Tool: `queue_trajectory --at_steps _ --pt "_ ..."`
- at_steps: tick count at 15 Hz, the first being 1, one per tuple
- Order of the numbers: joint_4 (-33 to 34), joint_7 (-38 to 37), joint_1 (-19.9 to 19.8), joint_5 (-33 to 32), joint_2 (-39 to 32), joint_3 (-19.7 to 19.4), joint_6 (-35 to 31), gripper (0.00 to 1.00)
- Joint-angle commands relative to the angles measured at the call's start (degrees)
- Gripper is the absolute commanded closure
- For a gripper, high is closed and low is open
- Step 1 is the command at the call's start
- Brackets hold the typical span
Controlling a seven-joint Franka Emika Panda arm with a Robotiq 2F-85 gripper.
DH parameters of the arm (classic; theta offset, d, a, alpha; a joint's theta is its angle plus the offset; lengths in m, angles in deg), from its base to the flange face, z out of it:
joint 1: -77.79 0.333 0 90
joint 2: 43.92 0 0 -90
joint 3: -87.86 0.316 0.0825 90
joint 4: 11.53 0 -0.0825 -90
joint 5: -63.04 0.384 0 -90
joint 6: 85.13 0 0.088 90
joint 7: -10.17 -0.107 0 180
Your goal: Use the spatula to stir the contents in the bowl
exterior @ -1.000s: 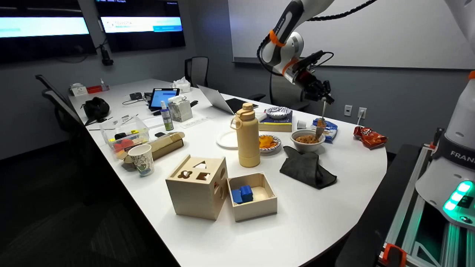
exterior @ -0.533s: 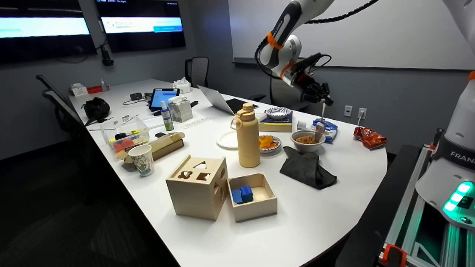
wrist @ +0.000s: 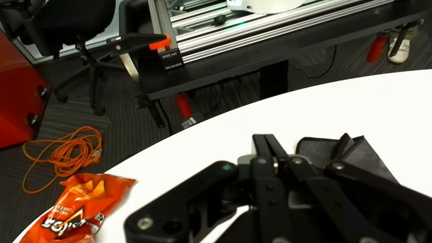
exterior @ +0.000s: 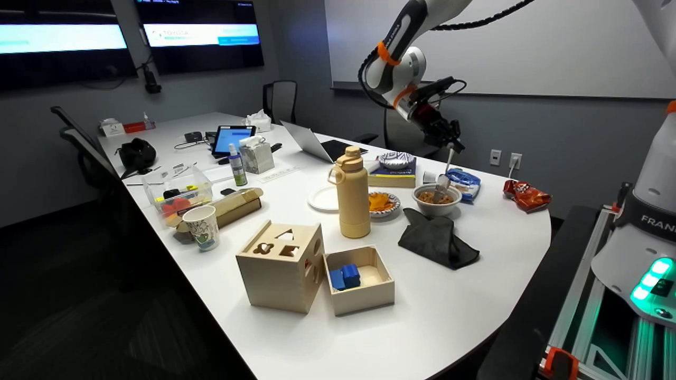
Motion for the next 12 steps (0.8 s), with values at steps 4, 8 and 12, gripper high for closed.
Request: queue_trajectory --at_steps 4,8,12 --pt "-1.2 -2.3 0.7 -0.8 2.5 -1.3 -4.9 0.99" --pt "-0.4 -3.1 1.5 -3.1 1.1 -1.9 -1.7 0.99" --pt "0.4 -1.7 2.1 -5.2 -0.6 -1.3 1.9 0.99"
